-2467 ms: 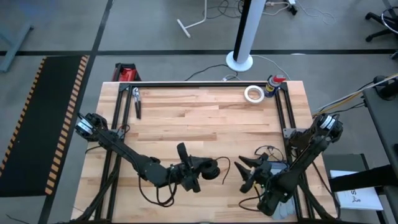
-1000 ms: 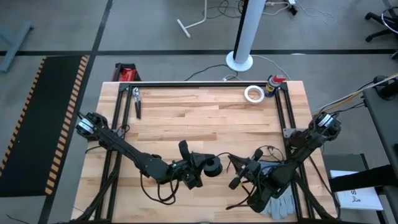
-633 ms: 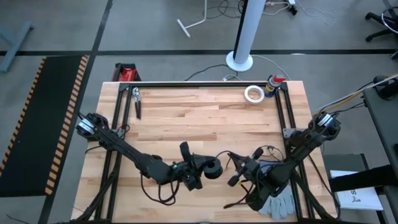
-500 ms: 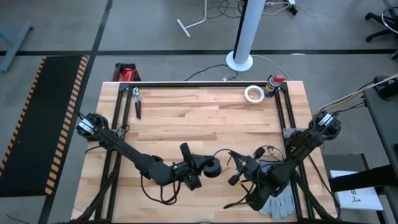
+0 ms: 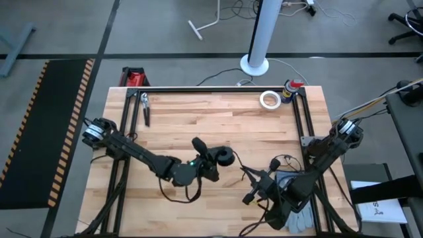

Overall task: Coil cords
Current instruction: Coil the black wire into the spool

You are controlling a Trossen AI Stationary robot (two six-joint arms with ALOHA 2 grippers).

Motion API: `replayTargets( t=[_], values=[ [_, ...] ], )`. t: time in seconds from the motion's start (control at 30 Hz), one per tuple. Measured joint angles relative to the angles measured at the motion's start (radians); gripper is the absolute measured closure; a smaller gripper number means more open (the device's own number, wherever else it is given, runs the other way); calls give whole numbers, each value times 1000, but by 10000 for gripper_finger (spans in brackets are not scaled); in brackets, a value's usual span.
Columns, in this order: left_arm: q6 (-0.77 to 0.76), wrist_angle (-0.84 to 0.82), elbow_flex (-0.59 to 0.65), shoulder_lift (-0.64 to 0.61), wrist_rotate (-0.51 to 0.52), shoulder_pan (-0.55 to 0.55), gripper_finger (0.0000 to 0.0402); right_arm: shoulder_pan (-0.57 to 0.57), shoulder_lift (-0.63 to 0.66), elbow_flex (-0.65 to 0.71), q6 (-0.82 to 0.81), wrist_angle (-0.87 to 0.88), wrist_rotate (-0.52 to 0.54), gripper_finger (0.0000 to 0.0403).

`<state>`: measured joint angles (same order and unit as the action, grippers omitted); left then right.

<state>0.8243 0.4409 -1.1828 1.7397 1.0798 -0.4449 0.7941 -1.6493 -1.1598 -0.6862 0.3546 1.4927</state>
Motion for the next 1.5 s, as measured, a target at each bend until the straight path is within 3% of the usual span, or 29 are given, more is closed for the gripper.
replayTargets(
  t=[0.27,0.47,0.63,1.03,1.5],
  values=[
    [-66,-44,0,0,-89,56,402,-6,-11,-18,220,-145,-68,403],
    [-114,-48,0,0,-134,75,401,-67,-11,-16,461,-326,-210,403],
    [-164,-50,-17,0,-149,75,402,-128,-11,-15,568,-385,-314,403],
    [-445,-133,-82,1,-190,77,402,-146,-11,-4,597,-401,-251,403],
    [-548,-134,-79,1,-210,78,402,-156,-11,-3,690,-515,-270,403]
  ],
)
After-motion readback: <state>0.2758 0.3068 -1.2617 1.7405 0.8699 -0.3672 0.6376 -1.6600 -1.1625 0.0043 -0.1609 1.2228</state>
